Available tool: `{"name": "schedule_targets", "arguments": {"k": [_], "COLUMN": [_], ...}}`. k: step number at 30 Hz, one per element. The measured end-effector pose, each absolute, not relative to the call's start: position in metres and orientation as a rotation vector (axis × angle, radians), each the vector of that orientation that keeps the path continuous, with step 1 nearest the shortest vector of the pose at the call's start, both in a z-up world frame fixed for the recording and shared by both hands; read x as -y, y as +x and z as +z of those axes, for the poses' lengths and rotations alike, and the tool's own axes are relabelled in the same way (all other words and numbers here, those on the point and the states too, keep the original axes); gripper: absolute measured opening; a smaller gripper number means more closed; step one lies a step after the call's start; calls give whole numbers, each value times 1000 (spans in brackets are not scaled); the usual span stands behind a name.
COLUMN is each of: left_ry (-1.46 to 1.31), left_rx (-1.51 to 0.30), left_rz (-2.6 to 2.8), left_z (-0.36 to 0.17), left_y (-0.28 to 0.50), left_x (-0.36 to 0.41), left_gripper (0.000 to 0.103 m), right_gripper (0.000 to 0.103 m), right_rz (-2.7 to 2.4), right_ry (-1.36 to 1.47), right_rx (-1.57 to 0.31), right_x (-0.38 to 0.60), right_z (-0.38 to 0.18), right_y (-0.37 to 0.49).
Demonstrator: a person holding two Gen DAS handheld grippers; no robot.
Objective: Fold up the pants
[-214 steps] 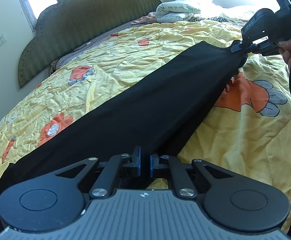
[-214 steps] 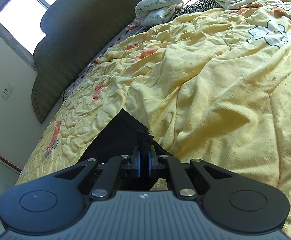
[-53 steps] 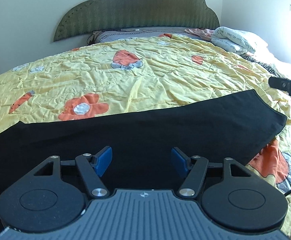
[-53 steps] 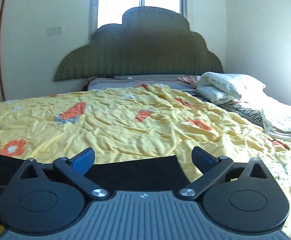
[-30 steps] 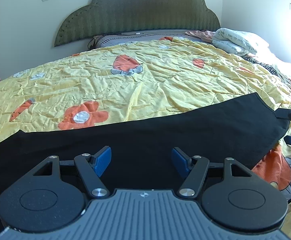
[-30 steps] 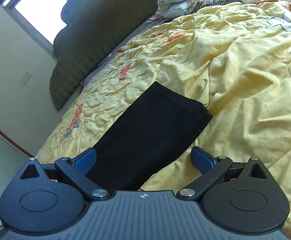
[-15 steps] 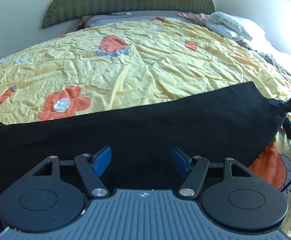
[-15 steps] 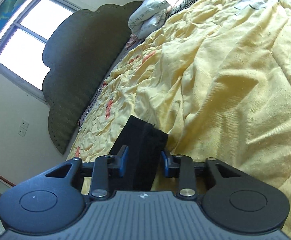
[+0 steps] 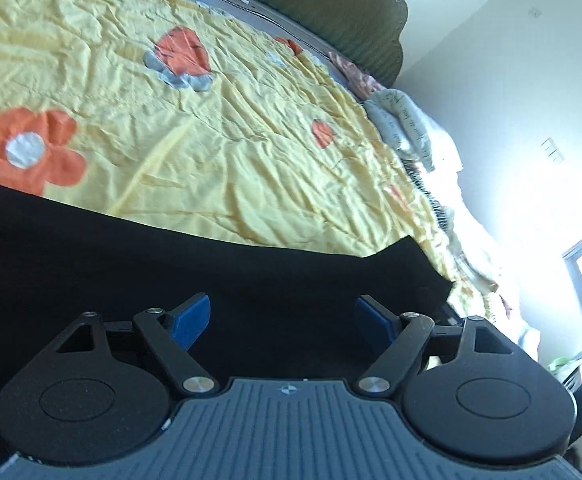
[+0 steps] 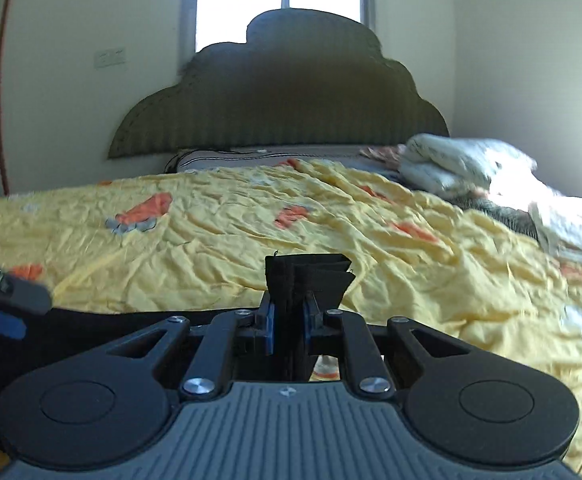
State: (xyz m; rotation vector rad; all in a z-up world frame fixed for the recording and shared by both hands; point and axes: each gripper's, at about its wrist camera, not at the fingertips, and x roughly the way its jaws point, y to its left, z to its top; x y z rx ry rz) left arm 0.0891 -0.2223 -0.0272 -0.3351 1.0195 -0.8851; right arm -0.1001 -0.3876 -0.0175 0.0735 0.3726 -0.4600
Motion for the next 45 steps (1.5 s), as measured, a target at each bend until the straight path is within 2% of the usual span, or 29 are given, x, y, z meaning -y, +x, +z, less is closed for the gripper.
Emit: {"name": "schedule_targets", "arguments": {"k": [7,13,15,18,20,21,22,24,27,29,30,33,35,36,42,45], "left_ry": [-580,-699,-708,-684,-639,-607,-581,-544,-509,-495,-492,-480,-481,-475,-479,-479], "left_rx": [-1191,-1348,-1350,-1337,-1331,-1331,-1329,-1325,-1305,-1295,-1288,-1287,-1283,-1281,-1266,-1255], "left_rz": [-1028,-1013,-1002,-996,-992,-990,-996,-1002,-1003,-1004,-1007,-1003,-1004,-1003,-1016,-1030], "left_z": [-50,-86,-91,-89,-86,-86,-86,-86,-86,-86,-85,-86,-86,-86,-85,-83], "left_y": [113,129,133,138,138,137,135,131,126,124,123,122,123,123,121,119], "left_x": [276,313,318,321,323,325,328,332,332,332,333,332,331,333,326,323], "left_gripper": [88,85,78,61,44,40,31,27,26,27,27,27,27,26,23,15], "right_gripper": [13,13,13,13,13,13,13,16,29,62,63,61,37,34,33,33], "right_rz": [-358,-298,-278,-264,-255,-256,-254,-260,-279,-293,-295,-313,-314,-321,-363,-379], "right_ry": [-192,-285,-311,-353,-368,-370,-371,-382,-420,-435,-446,-454,-423,-401,-417,-504], "right_rx": [-402,-424,-427,-438,-451,-455,-462,-480,-488,-505,-496,-518,-525,-530,-530,-574], "right_x": [323,303,299,295,294,294,294,294,291,289,288,284,285,289,295,295], "right_z": [-23,-33,-35,-39,-41,-42,-43,-45,-49,-50,-51,-53,-53,-51,-38,-41], "right_y": [-97,-103,-105,-106,-106,-105,-104,-100,-94,-89,-87,-77,-73,-71,-79,-77]}}
